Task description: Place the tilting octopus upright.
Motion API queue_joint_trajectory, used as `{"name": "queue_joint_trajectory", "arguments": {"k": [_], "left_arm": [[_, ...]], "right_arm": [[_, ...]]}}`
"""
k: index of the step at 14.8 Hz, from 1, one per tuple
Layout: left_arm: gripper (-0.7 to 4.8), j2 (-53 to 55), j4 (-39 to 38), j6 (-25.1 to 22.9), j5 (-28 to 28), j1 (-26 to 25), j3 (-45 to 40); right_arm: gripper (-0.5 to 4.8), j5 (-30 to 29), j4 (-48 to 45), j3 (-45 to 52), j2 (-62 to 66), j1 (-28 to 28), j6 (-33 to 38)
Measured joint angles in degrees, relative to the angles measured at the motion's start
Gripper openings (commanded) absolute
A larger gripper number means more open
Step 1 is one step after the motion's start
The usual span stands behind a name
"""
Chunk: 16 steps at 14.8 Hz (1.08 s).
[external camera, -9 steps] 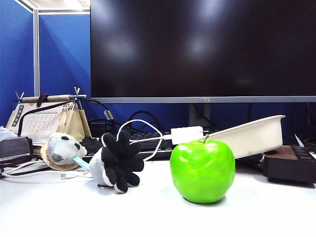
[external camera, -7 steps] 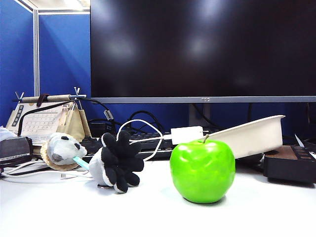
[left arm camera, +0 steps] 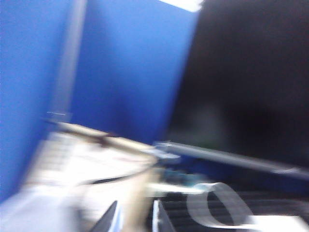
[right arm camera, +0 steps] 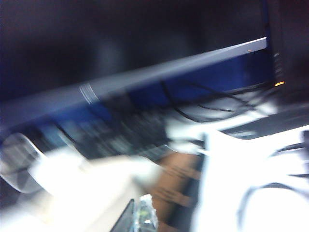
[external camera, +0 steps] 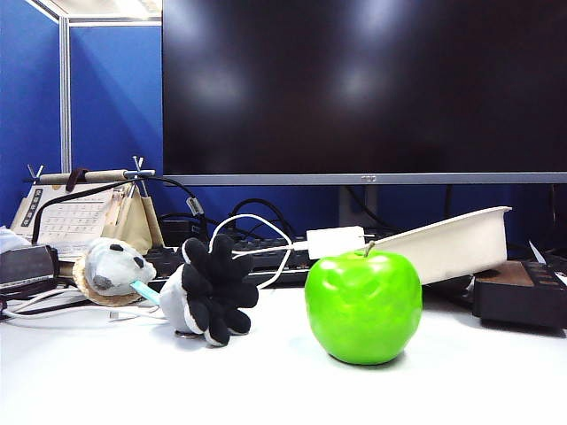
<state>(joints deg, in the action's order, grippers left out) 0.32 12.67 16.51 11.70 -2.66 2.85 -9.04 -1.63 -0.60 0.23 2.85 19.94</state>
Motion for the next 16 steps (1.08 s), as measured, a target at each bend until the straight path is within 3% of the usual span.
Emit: {"name": "queue_joint_trajectory", "arguments": {"k": [1,3,5,7,10,13,16], "left_arm": [[0.73,0.0,0.0,1.7,3.8,0.0,1.2],[0.57,0.0,-0.5,2.5,9.3,0.0,5.9],[0.57,0.1,-15.0,2.1,8.3,0.0,16.8],[0.57,1.4,-27.6,-0.7,7.7,0.0,26.5],[0.57,7.7,-38.7,-1.5,9.4,0.0,39.3],[0.57,20.1,-48.6,-1.5,19.1,0.0,48.7],[0.56,31.4,-49.9,-1.5,32.0,0.0,50.6]], "right_arm": [[-0.01,-1.2,-1.5,-0.7,0.0,0.0,5.3],[-0.02,-8.0,-3.1,-5.2,0.0,0.0,7.9],[-0.02,-15.3,0.3,-14.1,0.0,0.0,8.3],[-0.02,-16.3,12.5,-24.5,0.1,0.0,8.3],[-0.02,-19.4,27.6,-35.6,2.2,0.0,8.3],[-0.02,-25.4,32.4,-42.3,6.1,0.0,8.5],[-0.02,-27.0,34.1,-45.9,12.0,0.0,9.8]]}}
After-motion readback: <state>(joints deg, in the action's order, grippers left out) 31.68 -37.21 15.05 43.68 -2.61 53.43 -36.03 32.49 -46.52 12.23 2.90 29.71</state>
